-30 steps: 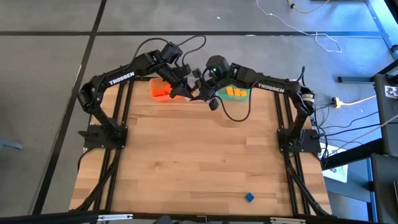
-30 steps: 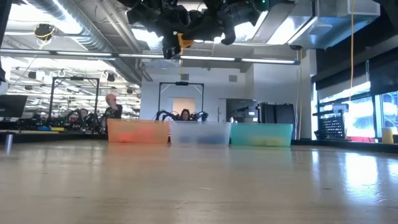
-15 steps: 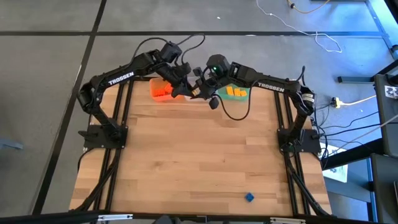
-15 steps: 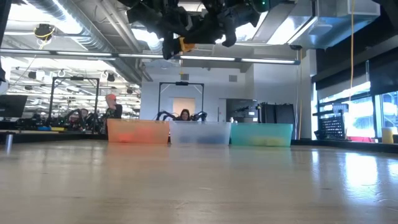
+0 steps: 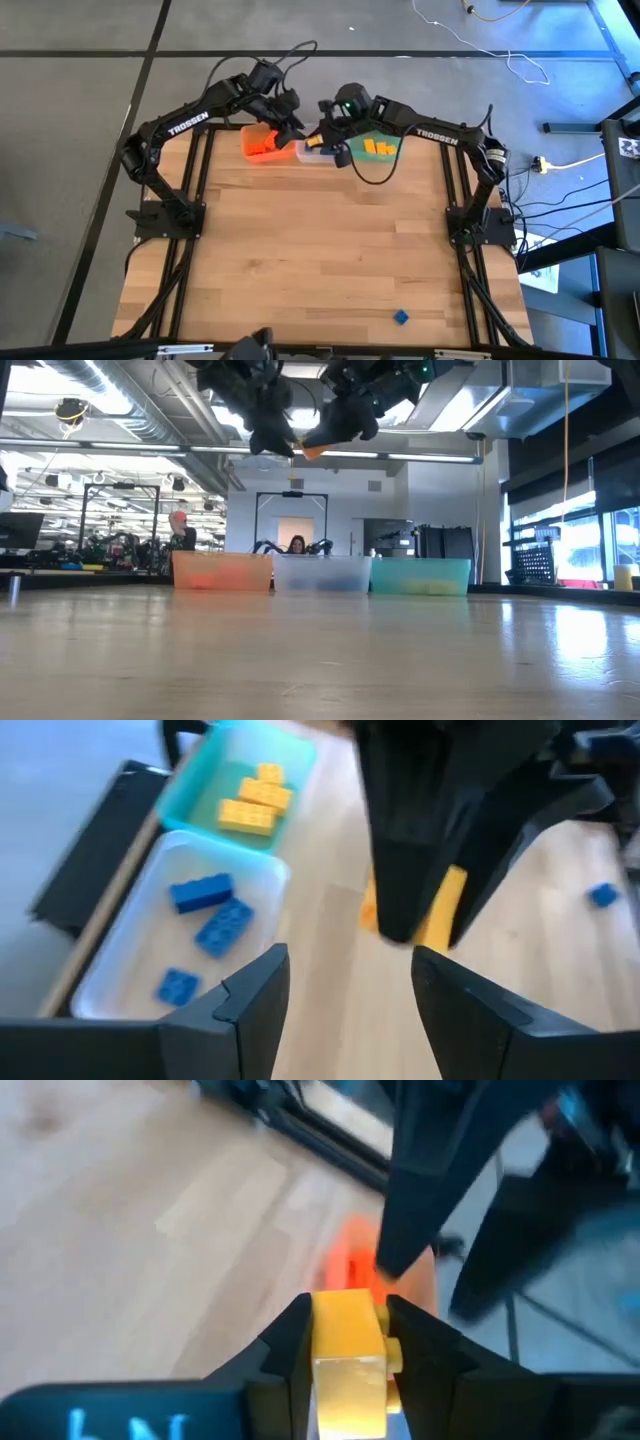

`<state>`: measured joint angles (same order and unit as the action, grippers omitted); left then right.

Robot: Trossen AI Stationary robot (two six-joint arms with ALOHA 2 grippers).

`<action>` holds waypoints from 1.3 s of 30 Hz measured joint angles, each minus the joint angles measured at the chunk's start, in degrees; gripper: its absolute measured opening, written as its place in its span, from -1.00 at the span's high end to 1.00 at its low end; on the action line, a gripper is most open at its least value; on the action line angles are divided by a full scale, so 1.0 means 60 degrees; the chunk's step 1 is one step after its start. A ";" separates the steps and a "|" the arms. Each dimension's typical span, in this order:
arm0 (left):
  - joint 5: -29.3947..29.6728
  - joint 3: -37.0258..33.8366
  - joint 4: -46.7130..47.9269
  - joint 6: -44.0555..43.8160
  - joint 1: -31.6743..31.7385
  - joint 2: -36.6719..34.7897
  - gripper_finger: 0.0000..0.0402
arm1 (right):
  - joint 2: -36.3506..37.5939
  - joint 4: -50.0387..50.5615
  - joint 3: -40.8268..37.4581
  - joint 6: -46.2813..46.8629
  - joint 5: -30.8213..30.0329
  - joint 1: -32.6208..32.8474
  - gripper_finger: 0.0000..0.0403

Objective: Sort & place blocks by color
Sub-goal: Put the yellow game piece into the green bin

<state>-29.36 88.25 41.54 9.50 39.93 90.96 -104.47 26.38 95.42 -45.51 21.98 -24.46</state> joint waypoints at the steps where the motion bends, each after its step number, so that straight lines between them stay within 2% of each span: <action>1: 0.0174 0.0000 -0.0004 0.0034 0.0018 0.0000 0.01 | 0.0002 0.0052 0.0001 0.0089 -0.0336 -0.0043 0.47; 5: 0.1363 0.0000 -0.0001 0.0128 0.0020 0.0004 0.00 | 0.0011 0.0578 0.0003 0.0914 -0.1709 -0.0325 0.48; 10: 0.2207 0.0000 -0.0005 0.0513 0.0014 0.0004 0.00 | 0.0011 0.1425 0.0001 0.2633 -0.2462 -0.0908 0.48; 17: 0.2401 0.0000 -0.0001 0.0516 0.0013 0.0004 0.00 | 0.0011 0.3766 0.0000 0.5601 -0.3109 -0.2227 0.48; 21: 0.2568 0.0000 -0.0001 0.0513 0.0013 0.0007 0.00 | 0.0015 0.4530 -0.0384 0.6504 -0.3101 -0.3198 0.48; 29: 0.2573 0.0000 -0.0003 0.0501 0.0013 0.0007 0.00 | 0.0015 0.3677 -0.2245 0.6782 -0.3056 -0.4586 0.48; 39: 0.2571 0.0000 -0.0005 0.0427 0.0013 0.0007 0.00 | 0.0015 0.1942 -0.3947 0.6443 -0.2738 -0.4970 0.48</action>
<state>-13.94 88.25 41.52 12.07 40.01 91.00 -104.38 38.03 71.74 -6.86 5.56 -54.28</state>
